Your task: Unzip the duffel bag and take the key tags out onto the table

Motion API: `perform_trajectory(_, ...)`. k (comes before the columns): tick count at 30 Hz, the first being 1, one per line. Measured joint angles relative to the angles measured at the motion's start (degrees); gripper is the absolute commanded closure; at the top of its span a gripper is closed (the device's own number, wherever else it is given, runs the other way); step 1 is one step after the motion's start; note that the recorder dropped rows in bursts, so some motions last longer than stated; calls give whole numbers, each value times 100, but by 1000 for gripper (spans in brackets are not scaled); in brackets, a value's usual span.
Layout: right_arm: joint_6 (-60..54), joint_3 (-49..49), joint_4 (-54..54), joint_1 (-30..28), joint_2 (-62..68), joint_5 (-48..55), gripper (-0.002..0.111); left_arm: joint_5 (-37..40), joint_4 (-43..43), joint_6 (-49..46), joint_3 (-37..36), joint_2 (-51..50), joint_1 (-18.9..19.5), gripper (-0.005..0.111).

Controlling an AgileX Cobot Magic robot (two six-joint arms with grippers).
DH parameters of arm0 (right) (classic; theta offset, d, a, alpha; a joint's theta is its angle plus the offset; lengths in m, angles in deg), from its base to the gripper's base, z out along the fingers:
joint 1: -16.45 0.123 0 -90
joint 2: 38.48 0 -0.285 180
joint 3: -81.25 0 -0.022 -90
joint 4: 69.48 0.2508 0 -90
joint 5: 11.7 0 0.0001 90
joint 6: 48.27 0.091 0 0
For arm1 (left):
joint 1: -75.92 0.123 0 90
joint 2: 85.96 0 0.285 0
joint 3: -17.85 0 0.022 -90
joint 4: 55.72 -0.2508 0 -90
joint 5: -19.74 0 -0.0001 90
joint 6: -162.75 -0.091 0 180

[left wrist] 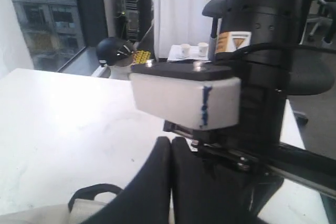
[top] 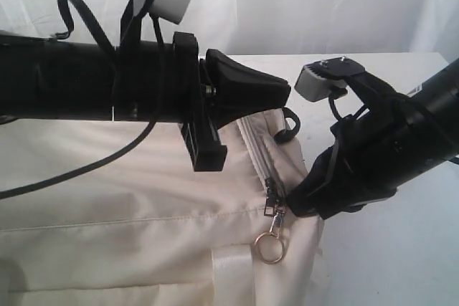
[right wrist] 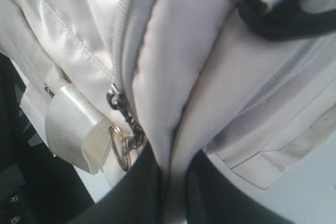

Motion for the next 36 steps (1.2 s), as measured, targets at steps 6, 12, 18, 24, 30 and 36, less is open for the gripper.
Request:
perform_trajectory(6, 0, 0, -11, 0, 0, 14, 108, -96, -853, 703, 9, 0, 0, 107)
perform_trajectory(12, 0, 0, -10, 0, 0, 14, 108, 246, -3425, 2755, 22, 0, 0, 100)
perform_trajectory(18, 0, 0, -10, 0, 0, 14, 108, 410, -4025, 3450, 22, 0, 0, 72)
perform_trajectory(24, 0, 0, -10, 0, 0, 14, 108, 410, -3737, 3497, 22, -90, 0, 63)
perform_trajectory(30, 0, 0, -10, 0, 0, 14, 108, 458, -3327, 3510, 22, -526, 0, 63)
perform_trajectory(36, 0, 0, -14, 0, 0, 14, 108, 536, -3239, 3510, 22, -658, 0, 63)
